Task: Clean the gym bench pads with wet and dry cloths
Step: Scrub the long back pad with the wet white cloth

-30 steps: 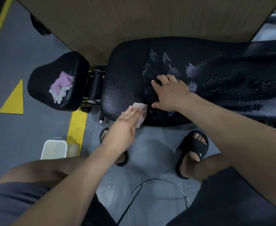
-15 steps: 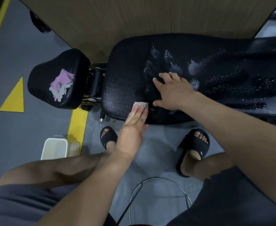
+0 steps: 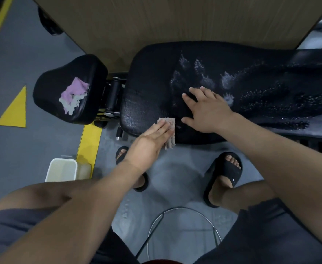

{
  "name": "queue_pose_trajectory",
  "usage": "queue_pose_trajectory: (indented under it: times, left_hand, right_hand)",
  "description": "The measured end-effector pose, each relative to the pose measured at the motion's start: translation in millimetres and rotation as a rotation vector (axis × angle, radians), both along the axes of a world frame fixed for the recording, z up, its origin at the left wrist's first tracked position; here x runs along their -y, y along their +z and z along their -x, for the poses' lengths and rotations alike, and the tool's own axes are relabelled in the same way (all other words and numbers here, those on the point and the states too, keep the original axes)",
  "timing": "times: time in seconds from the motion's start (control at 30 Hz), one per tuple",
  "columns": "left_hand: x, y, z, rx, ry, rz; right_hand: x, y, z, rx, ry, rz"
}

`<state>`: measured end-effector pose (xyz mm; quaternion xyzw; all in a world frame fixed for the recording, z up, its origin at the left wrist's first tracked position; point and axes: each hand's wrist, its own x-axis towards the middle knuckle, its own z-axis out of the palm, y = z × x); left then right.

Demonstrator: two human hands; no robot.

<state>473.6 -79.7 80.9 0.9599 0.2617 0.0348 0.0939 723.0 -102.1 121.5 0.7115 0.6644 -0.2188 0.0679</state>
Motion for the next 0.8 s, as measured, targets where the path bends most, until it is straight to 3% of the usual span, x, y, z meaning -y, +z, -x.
queue_pose_trajectory:
  times: [0.2,0.33,0.47,0.6,0.73,0.8]
  left_hand:
    - [46,-17,-46,0.136,0.089,0.019]
    - [28,-15,-15,-0.052,0.021,-0.084]
    - [-5,-4,33,-0.088,0.162,-0.1]
    - [12,-13,4,-0.145,0.277,-0.085]
    - [5,-4,-11,-0.388,0.098,-0.126]
    - [-14,4,-22,-0.364,0.12,-0.166]
  right_hand:
    - [5,2,-13,-0.008,0.016,-0.001]
    - [8,3,-16,-0.019,0.012,-0.004]
    - [10,2,-11,-0.003,-0.007,-0.012]
    - [10,3,-4,-0.007,-0.028,-0.002]
    - [9,1,-4,-0.012,-0.033,0.033]
    - [8,1,-3,-0.01,-0.034,0.041]
